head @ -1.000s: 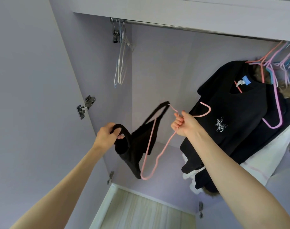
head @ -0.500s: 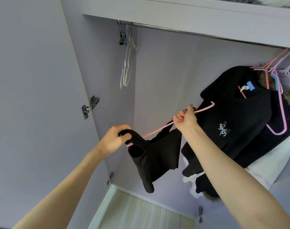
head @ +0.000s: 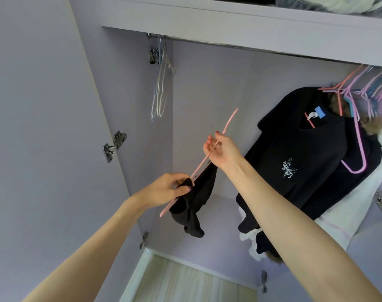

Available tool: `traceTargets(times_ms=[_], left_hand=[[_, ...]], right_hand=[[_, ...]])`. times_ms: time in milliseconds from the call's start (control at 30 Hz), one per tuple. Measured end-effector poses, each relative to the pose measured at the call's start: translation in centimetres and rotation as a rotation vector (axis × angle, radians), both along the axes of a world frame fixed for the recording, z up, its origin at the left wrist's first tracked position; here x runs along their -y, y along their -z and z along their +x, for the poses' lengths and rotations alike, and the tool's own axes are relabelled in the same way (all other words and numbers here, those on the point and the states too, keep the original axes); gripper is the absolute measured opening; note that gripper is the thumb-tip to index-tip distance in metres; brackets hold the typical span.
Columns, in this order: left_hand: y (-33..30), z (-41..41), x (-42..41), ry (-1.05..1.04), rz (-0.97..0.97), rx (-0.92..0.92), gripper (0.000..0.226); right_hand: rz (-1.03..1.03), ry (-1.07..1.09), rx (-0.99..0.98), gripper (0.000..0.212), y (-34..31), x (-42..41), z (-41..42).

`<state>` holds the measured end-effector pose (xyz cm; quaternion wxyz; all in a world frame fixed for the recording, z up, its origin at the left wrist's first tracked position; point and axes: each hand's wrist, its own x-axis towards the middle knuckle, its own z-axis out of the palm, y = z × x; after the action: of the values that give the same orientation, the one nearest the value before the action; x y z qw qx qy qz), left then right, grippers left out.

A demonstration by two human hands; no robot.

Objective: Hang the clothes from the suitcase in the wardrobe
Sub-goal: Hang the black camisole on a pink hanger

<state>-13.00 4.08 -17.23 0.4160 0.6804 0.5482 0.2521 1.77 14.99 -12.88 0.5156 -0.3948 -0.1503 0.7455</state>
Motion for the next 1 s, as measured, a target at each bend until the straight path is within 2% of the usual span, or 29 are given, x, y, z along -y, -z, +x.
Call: traceTargets(times_ms=[33, 100, 167, 267, 400, 500, 567, 700, 833, 900, 1000], left_hand=[[0.1, 0.2, 0.0, -0.049, 0.046, 0.018, 0.010], [0.0, 0.8, -0.2, -0.150, 0.117, 0.078, 0.013], [-0.3, 1.7, -0.7, -0.185, 0.153, 0.103, 0.011], [-1.0, 3.4, -1.2, -0.170, 0.156, 0.118, 0.011], [-1.6, 5.2, -1.3, -0.058, 0.038, 0.107, 0.020], [-1.6, 7.2, -1.7, -0.075, 0.100, 0.054, 0.018], [-1.3, 9.1, -1.9, -0.123, 0.129, 0.088, 0.021], [-1.6, 12.9, -2.7, -0.140, 0.157, 0.161, 0.021], [-2.1, 14.7, -3.8, 0.006, 0.261, 0.019, 0.030], [-2.7, 15.2, -4.6, -0.018, 0.362, -0.058, 0.037], [-4.9, 15.4, -6.5, -0.184, 0.822, -0.236, 0.035]], right_hand=[[0.041, -0.067, 0.158, 0.013, -0.2, 0.3, 0.2], [0.139, -0.250, 0.615, 0.017, -0.3, 1.2, 0.6], [0.235, -0.323, 0.886, 0.026, -0.1, 2.0, 0.9], [0.289, -0.300, 0.941, 0.023, -0.3, 2.0, 1.9], [0.172, -0.182, 0.940, 0.030, -1.4, 0.7, 4.4], [0.265, -0.207, 0.967, 0.035, -1.8, 1.2, 5.8], [0.314, -0.242, 1.022, 0.036, -1.6, 1.8, 6.3], [0.338, -0.254, 1.189, 0.019, -1.3, 2.1, 8.9], [0.237, -0.165, 1.127, 0.014, -1.9, 1.5, 12.1], [0.237, -0.099, 1.201, 0.027, -2.6, 1.2, 14.2], [0.272, 0.016, 1.408, 0.032, -3.8, 1.0, 17.5]])
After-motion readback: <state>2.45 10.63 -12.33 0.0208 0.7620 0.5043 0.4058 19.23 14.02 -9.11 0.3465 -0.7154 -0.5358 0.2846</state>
